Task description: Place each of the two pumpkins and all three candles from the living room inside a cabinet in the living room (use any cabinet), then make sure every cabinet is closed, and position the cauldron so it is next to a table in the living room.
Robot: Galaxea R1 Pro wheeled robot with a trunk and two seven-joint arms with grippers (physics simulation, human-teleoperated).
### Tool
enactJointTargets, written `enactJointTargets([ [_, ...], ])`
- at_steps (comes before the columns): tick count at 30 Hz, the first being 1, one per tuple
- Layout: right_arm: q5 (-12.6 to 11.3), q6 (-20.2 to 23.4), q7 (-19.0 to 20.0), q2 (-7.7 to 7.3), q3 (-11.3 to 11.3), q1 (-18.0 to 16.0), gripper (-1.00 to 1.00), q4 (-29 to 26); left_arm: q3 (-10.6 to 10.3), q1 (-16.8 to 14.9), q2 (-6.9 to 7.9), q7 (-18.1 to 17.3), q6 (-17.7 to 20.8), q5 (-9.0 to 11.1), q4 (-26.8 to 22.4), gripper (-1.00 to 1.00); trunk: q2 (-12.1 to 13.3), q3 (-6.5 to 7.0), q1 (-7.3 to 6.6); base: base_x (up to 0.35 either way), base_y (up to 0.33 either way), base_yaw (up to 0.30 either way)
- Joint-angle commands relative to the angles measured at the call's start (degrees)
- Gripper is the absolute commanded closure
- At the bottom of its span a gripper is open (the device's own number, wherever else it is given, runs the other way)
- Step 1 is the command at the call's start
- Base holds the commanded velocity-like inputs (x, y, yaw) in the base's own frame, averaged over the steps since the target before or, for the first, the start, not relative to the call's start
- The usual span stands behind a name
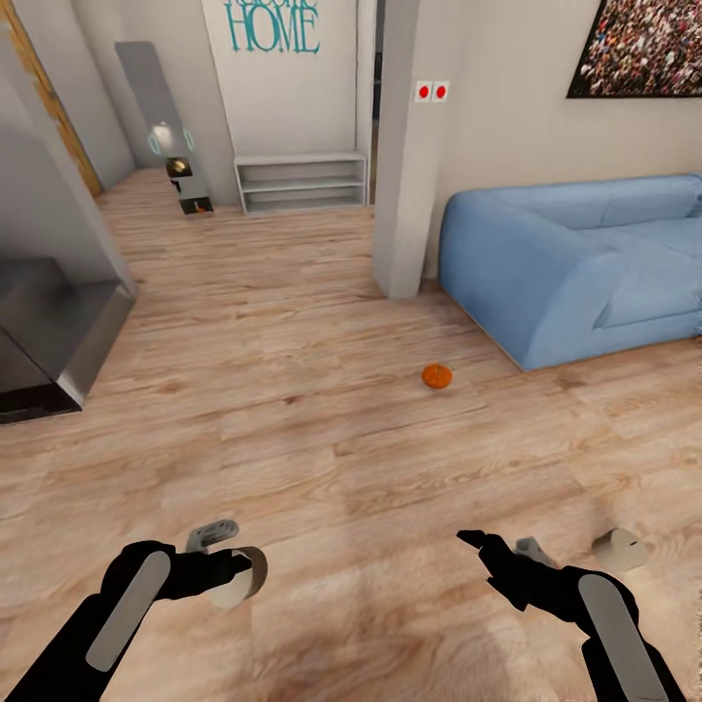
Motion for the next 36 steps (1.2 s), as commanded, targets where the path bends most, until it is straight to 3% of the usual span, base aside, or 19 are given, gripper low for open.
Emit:
enactJointTargets([
  [1,-0.6,0.1,-0.6,0.00,0.0,0.0,-1.00,0.0,-0.1,0.0,0.05,0.6,0.1,0.7,-0.1,1.00,0.0,-0.09,0.00,0.090,0.000,-0.226],
  [16,-0.6,0.1,-0.6,0.00,0.0,0.0,-1.00,0.0,-0.1,0.0,0.20,0.6,0.1,0.7,-0.1,1.00,0.0,-0.73,0.00,0.135,0.016,-0.226],
  [36,-0.6,0.1,-0.5,0.01,0.0,0.0,-1.00,0.1,-0.2,0.0,0.21,0.7,0.1,0.7,-0.1,1.00,0.0,-1.59,0.00,0.221,0.134,-0.226],
])
